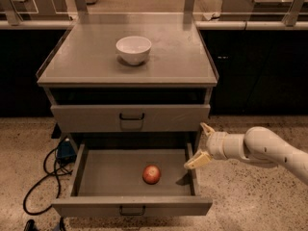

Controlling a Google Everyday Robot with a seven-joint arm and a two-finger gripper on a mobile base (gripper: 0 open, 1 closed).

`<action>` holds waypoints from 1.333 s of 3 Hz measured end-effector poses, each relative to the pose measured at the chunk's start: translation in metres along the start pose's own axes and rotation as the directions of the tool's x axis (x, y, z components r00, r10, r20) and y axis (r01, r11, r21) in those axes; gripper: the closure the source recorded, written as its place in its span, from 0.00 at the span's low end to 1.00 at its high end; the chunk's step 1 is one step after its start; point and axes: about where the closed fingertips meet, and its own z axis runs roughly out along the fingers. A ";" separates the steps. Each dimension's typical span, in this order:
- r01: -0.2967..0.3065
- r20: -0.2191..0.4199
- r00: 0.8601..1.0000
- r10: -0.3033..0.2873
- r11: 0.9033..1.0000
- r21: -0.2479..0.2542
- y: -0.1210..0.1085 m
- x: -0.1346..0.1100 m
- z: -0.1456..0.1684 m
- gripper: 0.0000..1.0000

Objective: Pick apple from middle drawer and place on counter

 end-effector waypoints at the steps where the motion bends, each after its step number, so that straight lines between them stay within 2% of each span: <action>1: 0.022 0.052 0.999 -0.018 0.996 -0.084 0.027 0.008 0.030 0.00; 2: 0.070 0.074 0.996 -0.057 0.979 -0.193 0.079 0.018 0.062 0.00; 3: 0.172 0.060 0.985 -0.163 0.952 -0.253 0.127 0.005 0.093 0.00; 4: 0.171 0.044 0.985 -0.165 0.962 -0.211 0.122 0.009 0.098 0.00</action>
Offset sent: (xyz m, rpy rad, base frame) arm -0.0887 0.1110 -0.1212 0.0517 0.1040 0.3603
